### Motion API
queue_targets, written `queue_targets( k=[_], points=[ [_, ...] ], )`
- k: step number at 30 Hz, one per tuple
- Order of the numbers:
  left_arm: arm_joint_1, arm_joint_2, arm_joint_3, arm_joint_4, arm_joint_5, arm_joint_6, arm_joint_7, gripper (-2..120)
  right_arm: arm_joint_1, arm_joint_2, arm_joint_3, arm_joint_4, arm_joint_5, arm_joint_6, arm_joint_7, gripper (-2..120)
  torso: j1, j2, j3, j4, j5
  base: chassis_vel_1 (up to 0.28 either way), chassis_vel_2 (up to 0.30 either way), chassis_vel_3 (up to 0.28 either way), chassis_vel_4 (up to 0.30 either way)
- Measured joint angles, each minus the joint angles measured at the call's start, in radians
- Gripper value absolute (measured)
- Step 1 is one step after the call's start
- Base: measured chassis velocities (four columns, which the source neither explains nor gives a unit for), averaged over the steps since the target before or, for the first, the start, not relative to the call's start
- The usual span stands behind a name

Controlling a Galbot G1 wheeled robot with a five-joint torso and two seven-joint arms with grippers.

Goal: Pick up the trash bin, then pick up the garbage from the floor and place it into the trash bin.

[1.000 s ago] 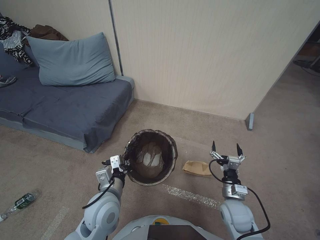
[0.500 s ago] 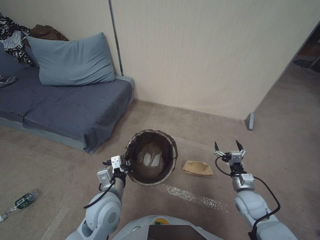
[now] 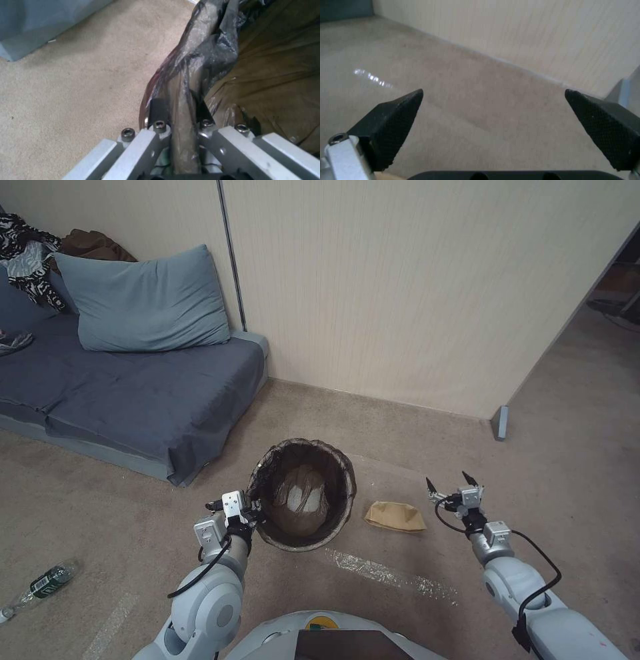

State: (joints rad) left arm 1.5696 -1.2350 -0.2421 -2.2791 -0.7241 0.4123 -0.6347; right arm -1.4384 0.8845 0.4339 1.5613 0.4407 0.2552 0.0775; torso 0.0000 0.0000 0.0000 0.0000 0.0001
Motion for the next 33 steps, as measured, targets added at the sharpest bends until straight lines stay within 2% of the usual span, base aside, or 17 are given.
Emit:
queue_targets(
  k=[13, 33],
  points=[
    [0.002, -0.009, -0.005, 0.002, 0.003, -0.002, 0.0, 0, 0.143, -0.048, -0.182, -0.175, 0.049, 0.015, -0.123, 100, 0.0, 0.0, 0.0, 0.0001, -0.0001, 0.0, 0.0, 0.0, 0.0],
    [-0.003, -0.011, -0.001, 0.011, 0.001, -0.003, -0.001, 0, 0.205, -0.082, -0.32, -0.206, 0.035, 0.015, -0.191, 100, 0.0, 0.0, 0.0, 0.0001, -0.0002, 0.0, 0.0, 0.0, 0.0]
  ],
)
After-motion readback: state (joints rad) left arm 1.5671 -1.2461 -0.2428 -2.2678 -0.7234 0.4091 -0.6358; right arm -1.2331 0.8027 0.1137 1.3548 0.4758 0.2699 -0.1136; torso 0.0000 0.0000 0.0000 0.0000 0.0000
